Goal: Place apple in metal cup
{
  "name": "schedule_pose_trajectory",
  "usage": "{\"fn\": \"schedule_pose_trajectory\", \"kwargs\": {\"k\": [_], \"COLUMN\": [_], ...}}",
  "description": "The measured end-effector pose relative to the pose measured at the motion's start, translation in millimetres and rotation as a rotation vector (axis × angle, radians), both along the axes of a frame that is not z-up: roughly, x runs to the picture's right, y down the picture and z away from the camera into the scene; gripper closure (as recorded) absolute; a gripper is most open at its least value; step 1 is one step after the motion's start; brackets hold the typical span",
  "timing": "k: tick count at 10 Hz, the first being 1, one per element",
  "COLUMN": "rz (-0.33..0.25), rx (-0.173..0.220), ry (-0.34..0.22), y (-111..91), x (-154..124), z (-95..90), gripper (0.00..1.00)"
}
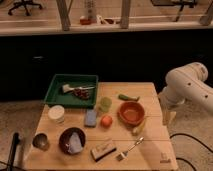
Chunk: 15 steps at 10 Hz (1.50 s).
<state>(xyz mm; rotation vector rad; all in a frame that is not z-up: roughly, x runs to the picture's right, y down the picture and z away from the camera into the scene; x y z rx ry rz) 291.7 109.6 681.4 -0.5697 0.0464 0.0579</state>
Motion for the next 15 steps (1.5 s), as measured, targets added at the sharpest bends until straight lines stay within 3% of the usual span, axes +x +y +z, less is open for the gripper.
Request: {"fn": "schedule_pose_trajectory", "kwargs": {"k": [6, 9, 15], "rz": [-0.007, -0.083, -0.198], "rx": [-0.001, -0.007, -0.007], "ry": [0.000, -0.024, -0.063], "y": [2, 12, 22], "x": [-1, -30, -56], "z": [0.5, 7.2, 16.2], "gripper": [0.20, 0.20, 0.20]}}
